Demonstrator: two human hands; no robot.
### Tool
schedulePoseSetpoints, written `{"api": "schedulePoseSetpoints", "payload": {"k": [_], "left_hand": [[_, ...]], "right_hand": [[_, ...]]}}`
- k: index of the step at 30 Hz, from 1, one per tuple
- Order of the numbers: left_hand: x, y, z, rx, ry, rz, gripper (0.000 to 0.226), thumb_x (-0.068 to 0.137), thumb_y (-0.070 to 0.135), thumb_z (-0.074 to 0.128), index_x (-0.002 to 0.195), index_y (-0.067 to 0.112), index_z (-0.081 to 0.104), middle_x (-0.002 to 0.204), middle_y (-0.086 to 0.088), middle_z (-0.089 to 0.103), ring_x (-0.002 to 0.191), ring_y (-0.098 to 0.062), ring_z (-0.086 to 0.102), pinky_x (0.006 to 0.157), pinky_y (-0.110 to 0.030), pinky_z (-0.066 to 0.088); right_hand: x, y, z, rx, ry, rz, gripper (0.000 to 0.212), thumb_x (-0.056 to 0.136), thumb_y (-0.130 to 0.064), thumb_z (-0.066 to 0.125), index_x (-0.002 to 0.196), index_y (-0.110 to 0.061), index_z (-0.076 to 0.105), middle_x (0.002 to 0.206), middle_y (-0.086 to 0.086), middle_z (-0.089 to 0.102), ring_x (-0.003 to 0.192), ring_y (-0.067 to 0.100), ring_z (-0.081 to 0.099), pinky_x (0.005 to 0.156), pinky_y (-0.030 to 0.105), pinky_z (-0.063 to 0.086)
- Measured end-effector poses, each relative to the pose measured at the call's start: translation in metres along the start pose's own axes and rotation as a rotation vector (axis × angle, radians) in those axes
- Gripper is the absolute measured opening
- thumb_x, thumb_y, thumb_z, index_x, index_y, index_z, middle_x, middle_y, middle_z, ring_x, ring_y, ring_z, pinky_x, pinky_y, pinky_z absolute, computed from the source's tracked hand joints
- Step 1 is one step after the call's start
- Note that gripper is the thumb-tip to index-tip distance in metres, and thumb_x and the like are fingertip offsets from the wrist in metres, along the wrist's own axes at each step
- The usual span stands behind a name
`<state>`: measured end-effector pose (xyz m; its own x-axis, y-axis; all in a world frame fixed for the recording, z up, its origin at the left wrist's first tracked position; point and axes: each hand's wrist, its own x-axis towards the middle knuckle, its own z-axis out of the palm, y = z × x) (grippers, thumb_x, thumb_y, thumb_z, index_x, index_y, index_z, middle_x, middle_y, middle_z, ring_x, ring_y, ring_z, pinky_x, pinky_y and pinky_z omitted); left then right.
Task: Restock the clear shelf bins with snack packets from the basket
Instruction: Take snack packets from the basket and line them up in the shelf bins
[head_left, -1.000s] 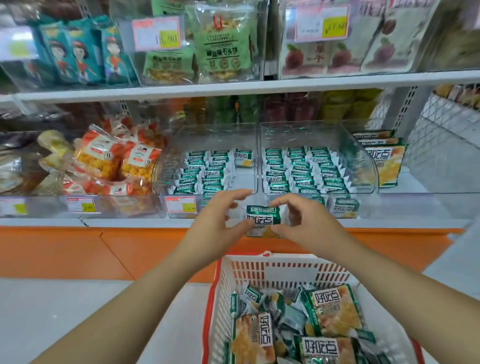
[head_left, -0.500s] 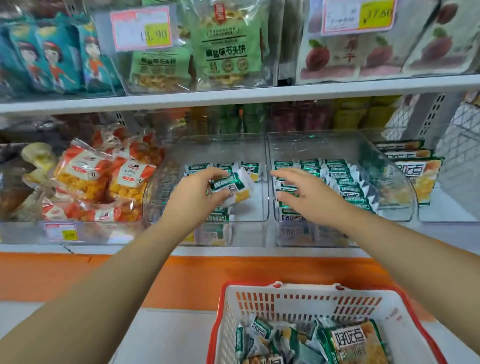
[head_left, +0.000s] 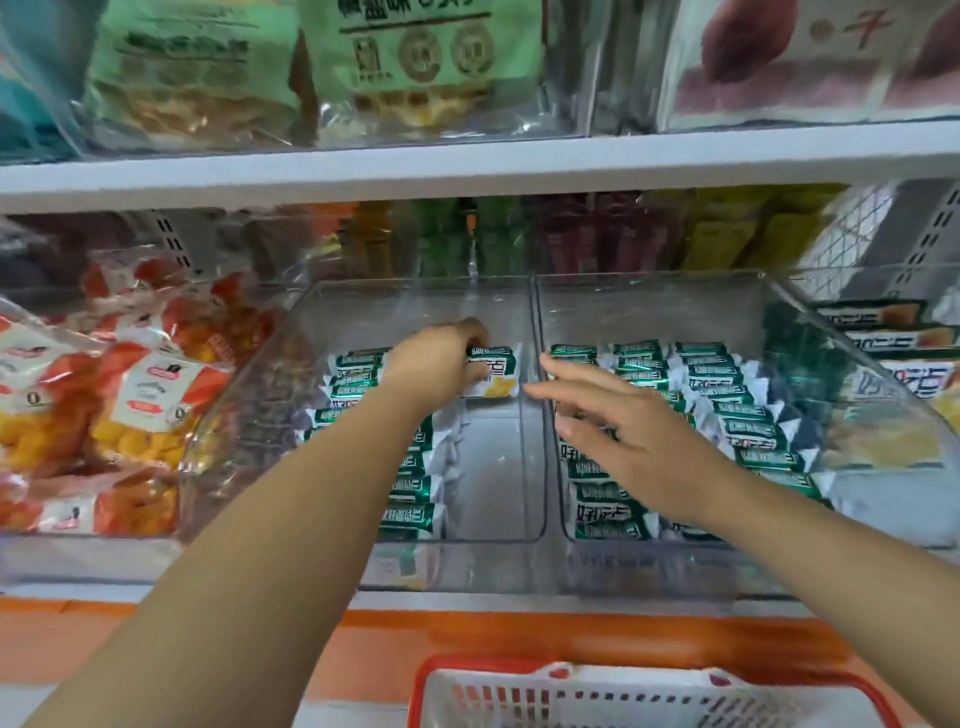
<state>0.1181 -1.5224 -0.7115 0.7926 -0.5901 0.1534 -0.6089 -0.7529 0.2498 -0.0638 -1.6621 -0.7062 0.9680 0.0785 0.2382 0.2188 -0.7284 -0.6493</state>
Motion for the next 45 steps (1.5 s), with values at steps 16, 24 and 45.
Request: {"api": "schedulePoseSetpoints", "payload": {"k": [16,24,45], "left_hand": [[0.027,-0.007,0.03,0.059,0.002,0.069,0.028,0.086,0.02,0.068,0.113,0.016,0.061,0.119,-0.008,0.054,0.108,-0.026,0.051,0.086,-0.032,0.041],[0.02,-0.002,0.025,0.235,-0.042,-0.052,0.026,0.09,0.034,0.059,0.116,0.028,0.057,0.112,0.0,0.064,0.119,-0.025,0.041,0.099,-0.037,0.035],[-0.272,-0.004,0.102,-0.371,0.003,-0.088,0.026,0.089,0.021,0.048,0.108,0.02,0.066,0.114,0.004,0.065,0.1,-0.021,0.062,0.081,-0.032,0.049]], "right_hand": [[-0.002,0.007,0.007,0.106,0.024,-0.019,0.033,0.097,-0.029,0.046,0.122,-0.051,0.045,0.144,-0.029,0.027,0.097,-0.011,0.052,0.085,-0.002,0.032],[-0.003,0.005,0.007,0.111,0.013,-0.009,0.034,0.098,-0.031,0.043,0.122,-0.055,0.042,0.145,-0.031,0.024,0.107,-0.014,0.044,0.086,-0.004,0.029],[-0.152,0.027,0.156,-0.425,-0.554,0.112,0.028,0.095,-0.025,0.044,0.115,-0.018,0.062,0.115,0.001,0.062,0.104,0.021,0.056,0.086,0.033,0.046]]}}
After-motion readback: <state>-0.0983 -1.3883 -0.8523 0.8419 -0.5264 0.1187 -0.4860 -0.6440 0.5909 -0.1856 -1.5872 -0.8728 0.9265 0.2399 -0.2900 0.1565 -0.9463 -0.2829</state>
